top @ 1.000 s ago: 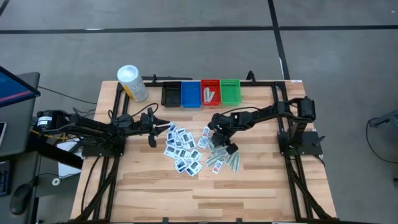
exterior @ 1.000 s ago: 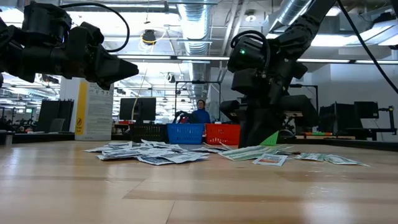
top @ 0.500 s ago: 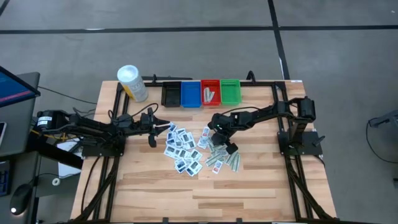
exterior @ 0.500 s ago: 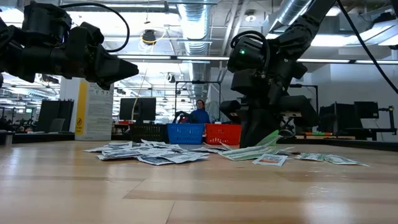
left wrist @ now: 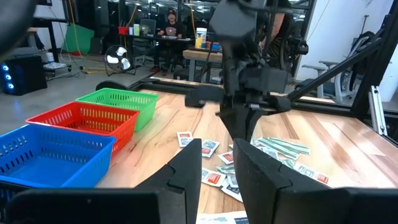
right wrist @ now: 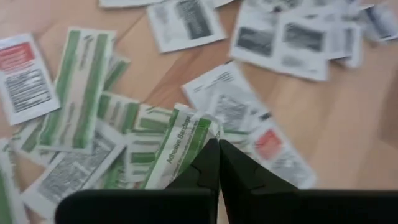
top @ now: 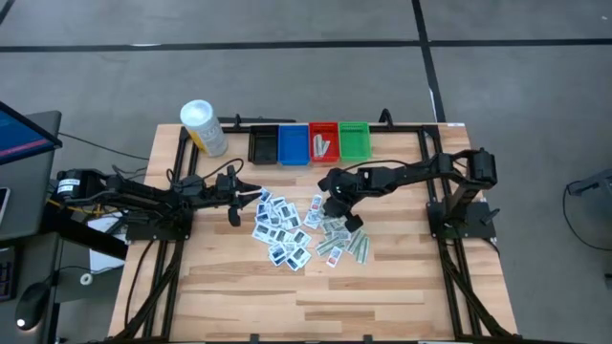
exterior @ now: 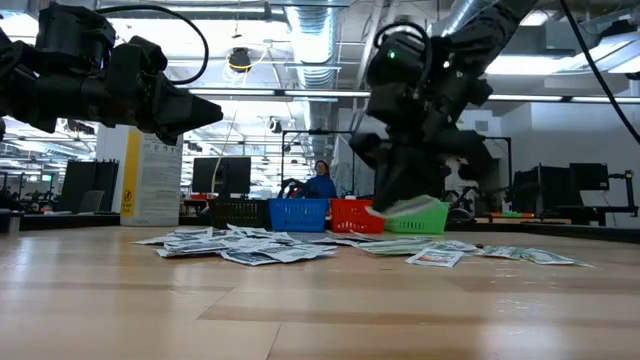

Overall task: Pick & Place First Aid Supplies
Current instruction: Put the green bandage pack into the red bin

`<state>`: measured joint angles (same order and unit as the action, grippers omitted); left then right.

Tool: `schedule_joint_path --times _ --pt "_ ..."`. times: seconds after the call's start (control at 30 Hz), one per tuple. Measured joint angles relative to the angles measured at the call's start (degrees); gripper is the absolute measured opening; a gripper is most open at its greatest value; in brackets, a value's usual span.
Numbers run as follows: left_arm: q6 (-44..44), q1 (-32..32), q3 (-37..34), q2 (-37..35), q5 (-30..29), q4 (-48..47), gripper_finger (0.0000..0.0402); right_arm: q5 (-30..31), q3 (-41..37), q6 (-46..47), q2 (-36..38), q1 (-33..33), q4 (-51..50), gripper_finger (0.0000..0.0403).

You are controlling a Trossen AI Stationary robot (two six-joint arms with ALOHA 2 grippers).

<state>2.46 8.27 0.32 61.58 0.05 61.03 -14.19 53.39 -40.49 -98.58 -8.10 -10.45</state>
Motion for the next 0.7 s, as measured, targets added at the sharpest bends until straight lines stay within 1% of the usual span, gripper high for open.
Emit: schedule_joint_path --times 0.17,0.47,0.7 --pt "0.0 0.0 0.0 0.0 0.0 0.0 0.0093 3.2 1.3 1.6 1.4 -0.9 1.3 0.0001" --pt "0.0 0.0 0.0 0.0 0.0 0.0 0.0093 13.1 3.6 7.9 1.4 -5.1 7.2 0.0001" --pt "0.0 0.0 0.0 0.0 0.0 -0.1 0.0093 17.4 4.7 13.4 1.5 -9.3 12.0 0.0001"
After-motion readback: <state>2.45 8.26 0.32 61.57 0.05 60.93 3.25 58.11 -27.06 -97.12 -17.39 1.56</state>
